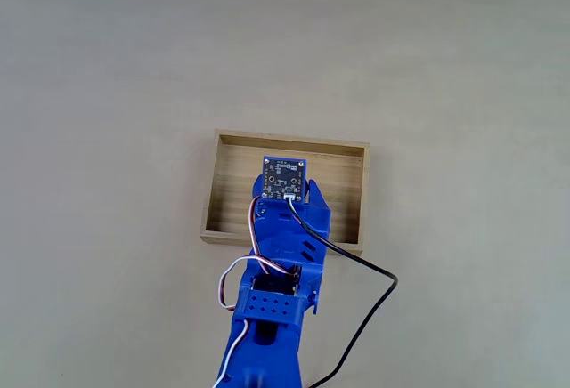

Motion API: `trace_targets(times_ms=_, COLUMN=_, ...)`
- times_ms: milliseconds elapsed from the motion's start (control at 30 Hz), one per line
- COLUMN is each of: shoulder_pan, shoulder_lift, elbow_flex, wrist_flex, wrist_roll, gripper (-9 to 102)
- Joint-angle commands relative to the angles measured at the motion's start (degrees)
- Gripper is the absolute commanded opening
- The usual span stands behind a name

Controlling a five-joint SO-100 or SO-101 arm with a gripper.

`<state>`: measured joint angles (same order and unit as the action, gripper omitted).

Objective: Place the black cylinder in the wooden box then return to rest.

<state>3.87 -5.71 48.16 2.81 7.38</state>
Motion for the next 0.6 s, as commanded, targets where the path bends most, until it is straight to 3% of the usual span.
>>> trace_targets(times_ms=0, shoulder_pan=-0.26, shoulder_lift=-3.69, elbow_flex=-5.89, wrist_flex=-2.29, wrist_roll=0.7, gripper=33)
trace_targets(times_ms=267, shoulder_pan=-0.09, shoulder_lift=-6.77, elbow_flex=-5.89, wrist_flex=-1.85, wrist_roll=1.41, gripper=35)
trace_targets(times_ms=567, shoulder_pan=-0.44, shoulder_lift=-14.59, elbow_flex=-5.98, wrist_flex=5.36, wrist_roll=1.85, gripper=35)
